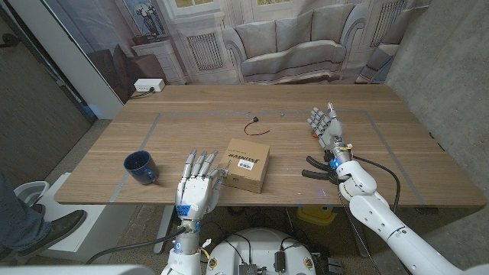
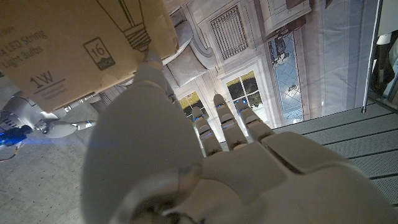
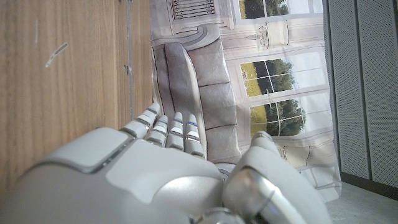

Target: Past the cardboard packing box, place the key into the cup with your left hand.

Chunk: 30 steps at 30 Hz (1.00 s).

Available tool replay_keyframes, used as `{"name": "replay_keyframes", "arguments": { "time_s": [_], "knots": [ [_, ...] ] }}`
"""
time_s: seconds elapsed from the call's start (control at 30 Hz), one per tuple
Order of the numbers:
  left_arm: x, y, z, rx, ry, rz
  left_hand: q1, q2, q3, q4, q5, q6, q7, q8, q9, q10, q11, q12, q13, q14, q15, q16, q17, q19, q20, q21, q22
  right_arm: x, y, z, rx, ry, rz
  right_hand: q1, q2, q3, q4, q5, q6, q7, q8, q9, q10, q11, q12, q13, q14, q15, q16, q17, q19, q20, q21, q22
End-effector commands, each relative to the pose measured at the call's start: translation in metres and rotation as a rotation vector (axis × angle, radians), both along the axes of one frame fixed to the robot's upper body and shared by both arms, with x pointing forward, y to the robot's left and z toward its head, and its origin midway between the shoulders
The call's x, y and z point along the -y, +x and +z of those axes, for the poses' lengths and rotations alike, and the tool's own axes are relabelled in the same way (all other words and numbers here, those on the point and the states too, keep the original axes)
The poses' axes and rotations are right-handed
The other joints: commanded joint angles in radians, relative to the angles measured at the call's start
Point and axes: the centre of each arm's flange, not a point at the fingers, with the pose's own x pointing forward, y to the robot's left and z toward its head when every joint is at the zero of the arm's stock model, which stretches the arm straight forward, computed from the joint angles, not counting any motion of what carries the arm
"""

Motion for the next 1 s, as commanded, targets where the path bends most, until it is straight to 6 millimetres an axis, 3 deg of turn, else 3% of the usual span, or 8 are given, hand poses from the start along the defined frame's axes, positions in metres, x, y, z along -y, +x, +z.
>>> {"name": "replay_keyframes", "arguments": {
  "time_s": [0.03, 0.37, 0.67, 1.0],
  "knots": [
    [0.0004, 0.0040, -0.0001, -0.005, -0.009, -0.011, -0.005, 0.002, 0.002, 0.004, -0.001, 0.008, 0.000, 0.008, 0.004, 0.001, -0.004, 0.005, 0.002, -0.003, -0.137, 0.004, 0.003, 0.001, 0.011, -0.001, 0.003, 0.0020, 0.0013, -0.0001, -0.002, 0.003, -0.001, -0.001, -0.003, -0.004, 0.000, 0.004, 0.006, -0.002, 0.004, 0.003, 0.005, -0.005, 0.005, 0.002, 0.009, -0.003, 0.005, 0.005, 0.014, -0.009, 0.000, 0.005],
    [0.0030, 0.0095, -0.0001, -0.009, -0.011, -0.025, -0.006, 0.004, 0.002, 0.006, -0.002, 0.014, 0.001, 0.010, 0.003, 0.004, -0.005, 0.008, 0.002, 0.001, -0.139, 0.006, 0.003, 0.001, 0.011, 0.000, 0.003, 0.0029, 0.0022, 0.0014, 0.017, 0.011, 0.009, -0.001, -0.002, -0.005, 0.000, 0.004, 0.006, -0.003, 0.004, 0.003, 0.007, 0.000, 0.005, 0.002, 0.010, -0.003, 0.004, 0.005, 0.014, -0.008, 0.000, 0.005],
    [0.0044, 0.0122, -0.0009, 0.006, -0.030, -0.043, 0.001, 0.025, 0.014, 0.011, -0.010, 0.156, 0.069, 0.053, -0.017, 0.084, -0.007, 0.027, 0.000, 0.058, -0.150, 0.021, 0.003, 0.024, 0.007, 0.009, 0.005, 0.0053, -0.0005, 0.0026, 0.049, 0.020, 0.022, -0.007, -0.008, -0.011, 0.000, 0.003, 0.006, -0.005, 0.004, 0.003, 0.010, -0.001, 0.007, 0.002, 0.012, -0.004, 0.005, 0.006, 0.015, -0.006, 0.001, 0.005],
    [0.0050, 0.0133, 0.0014, 0.028, -0.029, -0.042, -0.005, 0.029, 0.015, 0.018, -0.012, 0.193, 0.086, 0.046, -0.029, 0.120, -0.009, 0.029, -0.001, 0.078, -0.148, 0.022, 0.003, 0.032, 0.001, 0.012, 0.006, 0.0067, -0.0017, 0.0044, 0.057, 0.027, 0.022, -0.017, -0.019, -0.021, 0.002, 0.003, 0.007, -0.007, 0.004, 0.003, 0.012, -0.003, 0.007, 0.002, 0.015, -0.005, 0.006, 0.007, 0.015, -0.005, 0.000, 0.005]
  ]
}}
